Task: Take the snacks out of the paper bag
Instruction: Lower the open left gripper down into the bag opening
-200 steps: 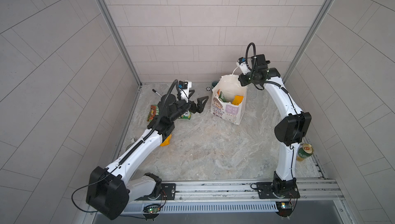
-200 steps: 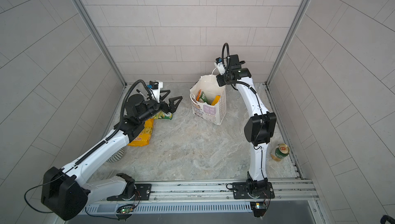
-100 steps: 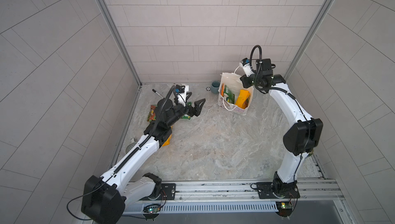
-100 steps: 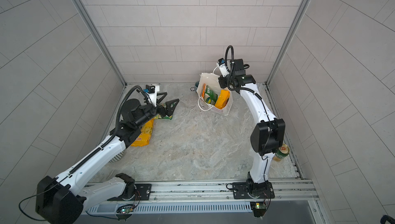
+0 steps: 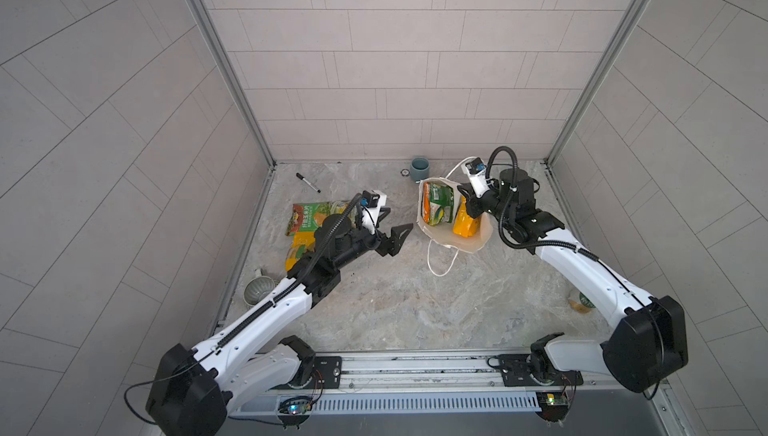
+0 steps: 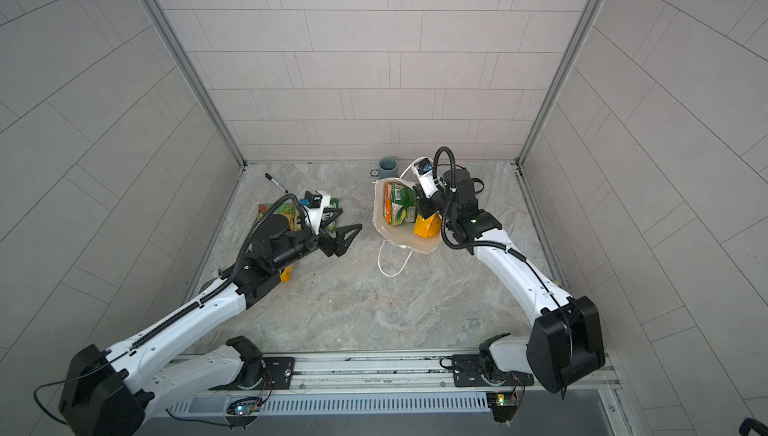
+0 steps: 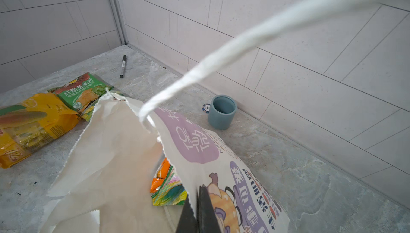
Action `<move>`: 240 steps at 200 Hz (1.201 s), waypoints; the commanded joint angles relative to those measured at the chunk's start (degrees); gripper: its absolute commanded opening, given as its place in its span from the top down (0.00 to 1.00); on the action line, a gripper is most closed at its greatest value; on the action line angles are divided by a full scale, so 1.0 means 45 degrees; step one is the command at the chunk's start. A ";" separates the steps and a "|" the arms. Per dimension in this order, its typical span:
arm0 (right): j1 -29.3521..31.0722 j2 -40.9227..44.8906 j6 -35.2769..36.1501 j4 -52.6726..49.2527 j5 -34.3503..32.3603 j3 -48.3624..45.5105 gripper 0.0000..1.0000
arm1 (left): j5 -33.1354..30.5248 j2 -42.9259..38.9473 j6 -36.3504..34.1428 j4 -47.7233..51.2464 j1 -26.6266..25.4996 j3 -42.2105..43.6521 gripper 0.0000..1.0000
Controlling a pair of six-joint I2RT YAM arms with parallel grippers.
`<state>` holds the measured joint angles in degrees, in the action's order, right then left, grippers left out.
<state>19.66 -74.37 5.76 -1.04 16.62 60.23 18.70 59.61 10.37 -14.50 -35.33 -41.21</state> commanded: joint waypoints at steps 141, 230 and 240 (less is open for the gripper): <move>0.0553 0.1420 -0.2821 0.2621 -0.1073 -0.1583 1.00 | -0.4566 0.5390 -0.0355 0.5631 -0.3153 -0.6795 0.37; 0.0553 0.1594 -0.3189 0.3068 -0.1209 -0.1881 1.00 | -0.5293 0.7932 0.0866 0.5503 -0.4288 -0.8341 0.50; 0.0553 0.1661 -0.3211 0.3035 -0.1224 -0.1892 1.00 | -0.5500 0.7896 0.1025 0.5250 -0.4373 -0.8236 0.51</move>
<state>21.87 -69.30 -6.87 10.48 11.38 51.07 -3.99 95.61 13.28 10.26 -53.69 -76.05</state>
